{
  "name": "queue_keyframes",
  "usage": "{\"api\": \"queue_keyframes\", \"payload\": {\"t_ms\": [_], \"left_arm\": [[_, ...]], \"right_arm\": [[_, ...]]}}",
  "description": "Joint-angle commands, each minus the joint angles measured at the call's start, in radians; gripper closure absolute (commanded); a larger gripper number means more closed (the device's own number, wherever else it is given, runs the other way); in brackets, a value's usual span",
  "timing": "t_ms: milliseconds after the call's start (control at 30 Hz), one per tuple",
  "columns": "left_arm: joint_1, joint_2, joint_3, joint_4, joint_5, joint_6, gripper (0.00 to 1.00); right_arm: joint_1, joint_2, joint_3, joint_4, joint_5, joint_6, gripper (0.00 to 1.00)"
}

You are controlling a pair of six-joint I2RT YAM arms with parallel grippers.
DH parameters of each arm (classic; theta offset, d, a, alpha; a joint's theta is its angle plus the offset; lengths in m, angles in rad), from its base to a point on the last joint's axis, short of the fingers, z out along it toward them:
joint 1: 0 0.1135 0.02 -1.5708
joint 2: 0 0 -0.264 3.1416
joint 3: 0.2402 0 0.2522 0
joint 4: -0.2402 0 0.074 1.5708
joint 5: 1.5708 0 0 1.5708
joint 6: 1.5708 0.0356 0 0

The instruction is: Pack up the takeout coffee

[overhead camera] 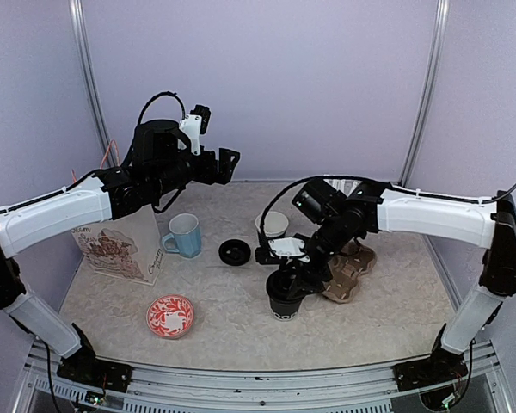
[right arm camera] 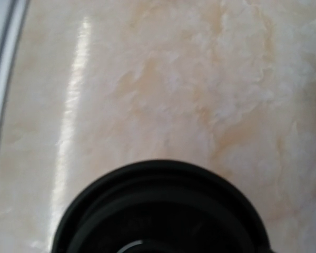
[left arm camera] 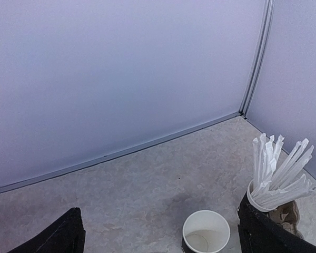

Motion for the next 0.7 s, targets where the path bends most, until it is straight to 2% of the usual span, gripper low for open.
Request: {"api": "queue_keyframes", "payload": {"t_ms": [0,167,400,667], "left_arm": [[-0.003,-0.002,-0.006,0.003,0.003,0.016,0.01],[0.000,0.017,0.001,0.003,-0.006,0.024,0.01],[0.011,0.028,0.011,-0.028,-0.005,0.028,0.01],[0.014,0.022,0.013,-0.032,-0.005,0.029,0.01]], "right_arm": [[-0.005,-0.170,-0.097,-0.036,-0.027,-0.019,0.27],[-0.084,-0.304,-0.183,-0.084,-0.074,-0.036,0.27],[-0.238,-0.463,-0.256,-0.144,-0.058,-0.046,0.27],[-0.498,-0.527,-0.280,-0.202,-0.064,-0.109,0.29]]}}
